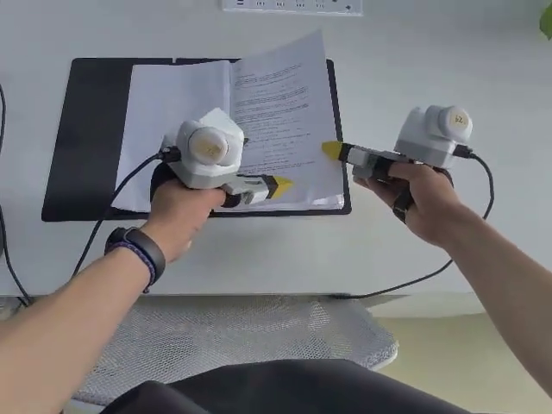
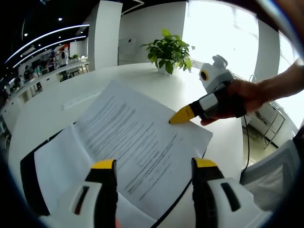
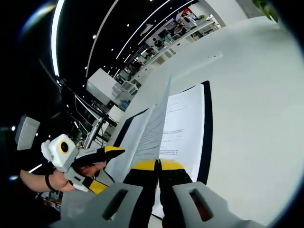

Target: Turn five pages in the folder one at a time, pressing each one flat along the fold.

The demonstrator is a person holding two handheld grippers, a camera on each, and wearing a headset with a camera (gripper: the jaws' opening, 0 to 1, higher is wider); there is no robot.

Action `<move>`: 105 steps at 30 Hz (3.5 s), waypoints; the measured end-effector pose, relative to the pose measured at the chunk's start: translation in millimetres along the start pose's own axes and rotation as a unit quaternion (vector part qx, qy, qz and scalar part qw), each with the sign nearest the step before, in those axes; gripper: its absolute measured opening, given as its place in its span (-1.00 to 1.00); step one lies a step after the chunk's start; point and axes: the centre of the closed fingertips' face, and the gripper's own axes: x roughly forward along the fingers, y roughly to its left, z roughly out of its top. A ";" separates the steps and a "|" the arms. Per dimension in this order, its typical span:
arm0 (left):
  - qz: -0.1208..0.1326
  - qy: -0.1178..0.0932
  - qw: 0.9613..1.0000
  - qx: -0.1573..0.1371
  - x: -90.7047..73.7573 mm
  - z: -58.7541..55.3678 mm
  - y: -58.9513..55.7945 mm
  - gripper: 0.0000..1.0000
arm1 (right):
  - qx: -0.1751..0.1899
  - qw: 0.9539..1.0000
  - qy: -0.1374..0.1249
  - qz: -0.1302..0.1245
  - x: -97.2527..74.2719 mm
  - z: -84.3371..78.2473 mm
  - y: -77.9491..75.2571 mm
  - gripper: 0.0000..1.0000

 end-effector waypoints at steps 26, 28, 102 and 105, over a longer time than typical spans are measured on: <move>0.052 -0.020 0.998 -0.029 -62.4 -17.0 44.1 0.29 | -0.042 0.998 -0.023 0.036 -0.2 28.8 46.2 -1.00; 0.056 -0.024 0.998 -0.035 -68.4 -19.2 47.5 0.29 | -0.050 0.998 -0.026 0.043 0.8 30.8 54.5 -1.00; 0.151 -0.056 0.983 -0.084 -201.9 -53.3 121.7 0.32 | -0.048 0.973 0.160 0.157 214.6 -83.8 178.6 -1.00; 0.152 -0.057 0.983 -0.088 -202.6 -54.0 120.9 0.32 | -0.043 0.973 0.163 0.156 218.5 -86.0 173.8 -1.00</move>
